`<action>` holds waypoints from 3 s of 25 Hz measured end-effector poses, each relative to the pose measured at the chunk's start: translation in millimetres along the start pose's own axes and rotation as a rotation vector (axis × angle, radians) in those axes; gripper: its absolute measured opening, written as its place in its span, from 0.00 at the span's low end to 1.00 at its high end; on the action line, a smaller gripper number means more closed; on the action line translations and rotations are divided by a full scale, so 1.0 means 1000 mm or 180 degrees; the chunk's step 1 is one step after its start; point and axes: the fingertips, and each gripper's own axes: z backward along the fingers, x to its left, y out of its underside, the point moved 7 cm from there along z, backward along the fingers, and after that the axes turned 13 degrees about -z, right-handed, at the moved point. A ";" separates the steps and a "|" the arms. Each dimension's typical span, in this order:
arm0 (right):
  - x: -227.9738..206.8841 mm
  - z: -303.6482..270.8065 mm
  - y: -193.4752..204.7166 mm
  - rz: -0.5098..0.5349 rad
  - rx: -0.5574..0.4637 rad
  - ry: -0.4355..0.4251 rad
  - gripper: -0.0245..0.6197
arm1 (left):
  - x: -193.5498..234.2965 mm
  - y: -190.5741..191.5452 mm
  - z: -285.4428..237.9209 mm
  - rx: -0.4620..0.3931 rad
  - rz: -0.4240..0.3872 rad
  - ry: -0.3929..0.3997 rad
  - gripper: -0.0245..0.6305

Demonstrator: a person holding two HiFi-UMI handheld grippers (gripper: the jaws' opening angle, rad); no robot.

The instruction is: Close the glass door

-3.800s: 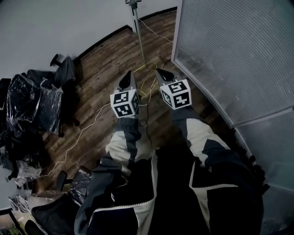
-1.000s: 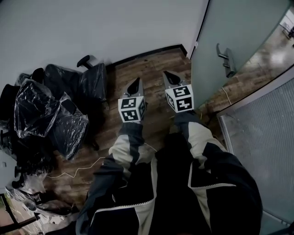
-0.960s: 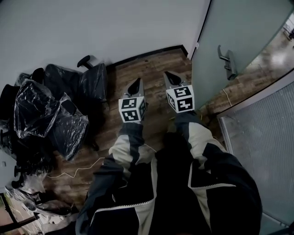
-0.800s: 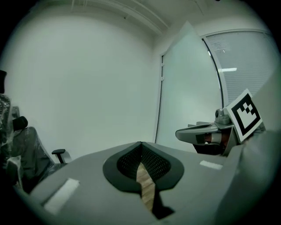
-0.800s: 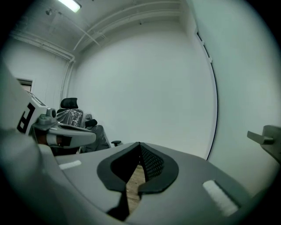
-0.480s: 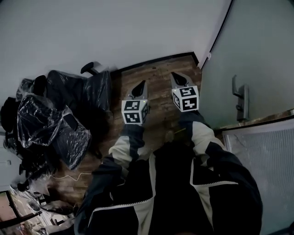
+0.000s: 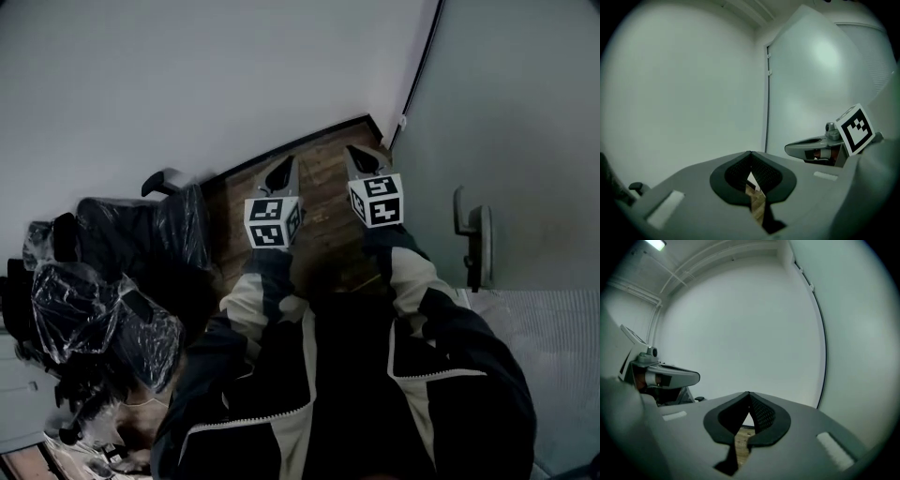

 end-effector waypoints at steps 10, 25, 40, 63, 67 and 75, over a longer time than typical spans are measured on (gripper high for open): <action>-0.090 0.039 -0.025 -0.0378 -0.0280 0.1398 0.05 | -0.078 -0.053 -0.135 -0.0326 -0.0315 0.1707 0.04; -0.054 0.196 0.007 -0.0755 -0.0850 0.3691 0.05 | -0.237 -0.061 -0.143 -0.0737 -0.0660 0.4209 0.04; -0.046 0.223 0.013 0.0826 0.1461 0.3921 0.35 | -0.262 -0.074 -0.126 -0.0787 -0.0676 0.4485 0.04; -0.082 0.218 0.028 0.1602 0.2486 0.4101 0.26 | -0.259 -0.081 -0.135 -0.0814 -0.0648 0.4477 0.04; -0.095 0.224 0.032 0.1726 0.2538 0.4182 0.26 | -0.264 -0.084 -0.138 -0.0864 -0.0683 0.4474 0.04; -0.119 0.220 0.038 0.1914 0.2529 0.4220 0.26 | -0.270 -0.073 -0.149 -0.0914 -0.0676 0.4411 0.04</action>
